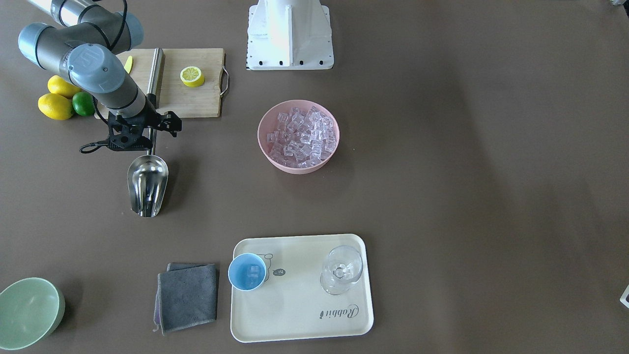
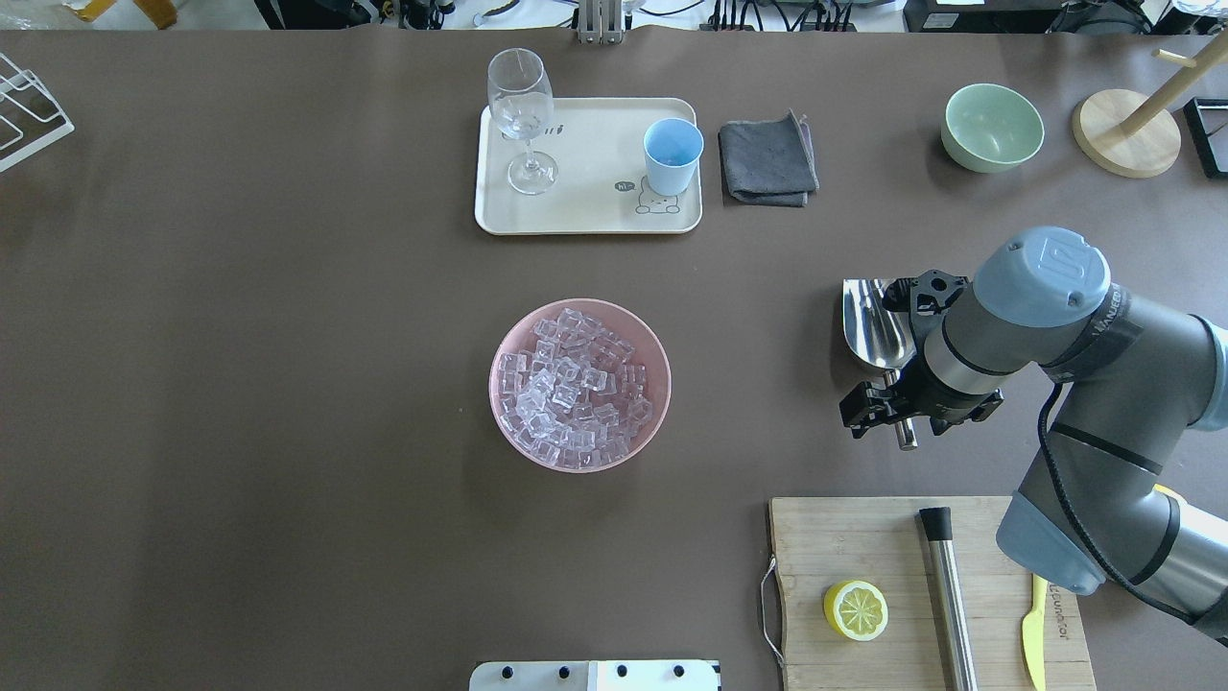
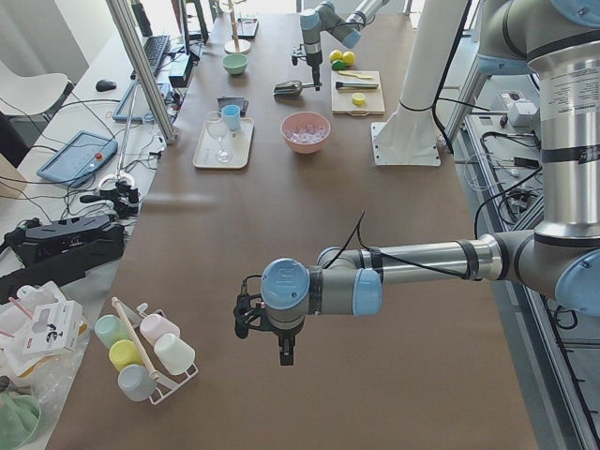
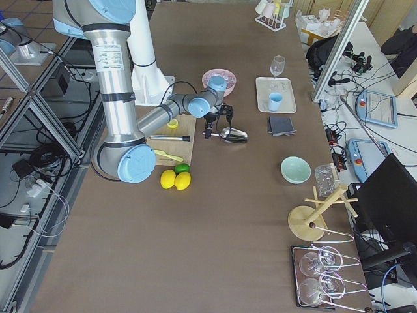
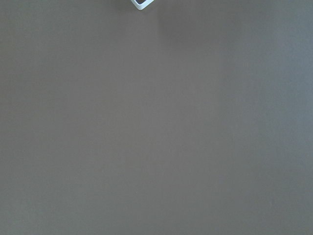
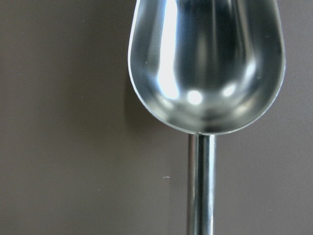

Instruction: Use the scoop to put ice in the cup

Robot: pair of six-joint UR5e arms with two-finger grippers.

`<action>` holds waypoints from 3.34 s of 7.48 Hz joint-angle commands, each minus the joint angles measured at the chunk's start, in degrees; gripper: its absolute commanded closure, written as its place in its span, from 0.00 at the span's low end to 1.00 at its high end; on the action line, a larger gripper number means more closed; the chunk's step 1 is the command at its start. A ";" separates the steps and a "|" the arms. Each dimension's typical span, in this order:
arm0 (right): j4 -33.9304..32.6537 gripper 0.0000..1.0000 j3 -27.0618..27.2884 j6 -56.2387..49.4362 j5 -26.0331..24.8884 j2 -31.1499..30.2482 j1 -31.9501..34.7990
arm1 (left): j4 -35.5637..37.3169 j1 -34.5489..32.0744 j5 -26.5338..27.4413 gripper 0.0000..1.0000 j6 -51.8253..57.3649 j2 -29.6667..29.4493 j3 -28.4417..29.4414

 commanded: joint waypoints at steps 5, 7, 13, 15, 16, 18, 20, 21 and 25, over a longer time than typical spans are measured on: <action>-2.68 0.01 3.86 -13.30 -0.53 -6.62 6.52 | 0.00 0.00 0.00 0.01 0.00 0.00 0.00; -2.59 0.01 4.66 -17.98 -0.18 -12.33 13.17 | 0.00 0.00 0.09 0.01 0.00 0.00 0.00; -2.76 0.01 -0.06 -57.38 6.48 -22.81 45.93 | 0.00 0.09 0.00 0.01 0.00 -0.18 0.35; -2.85 0.01 -4.29 -64.64 8.51 -22.91 53.96 | 0.00 0.09 0.09 0.01 -0.09 -0.18 0.35; -2.77 0.00 -5.87 -64.75 8.78 -22.82 55.13 | -0.09 0.00 0.00 0.01 -0.09 -0.18 0.44; -2.85 0.00 -7.20 -64.57 8.87 -22.65 55.23 | 0.00 0.09 0.09 0.01 -0.09 -0.18 0.44; -2.85 0.00 -7.65 -64.22 11.93 -22.56 55.23 | 0.00 0.09 0.09 0.01 0.00 -0.18 0.35; -2.85 0.00 -7.56 -64.05 12.30 -22.56 55.40 | 0.00 0.00 0.09 0.01 -0.09 -0.18 0.44; -2.77 0.00 -8.44 -63.52 11.52 -22.47 55.49 | 0.00 0.09 0.09 0.01 -0.09 -0.18 0.44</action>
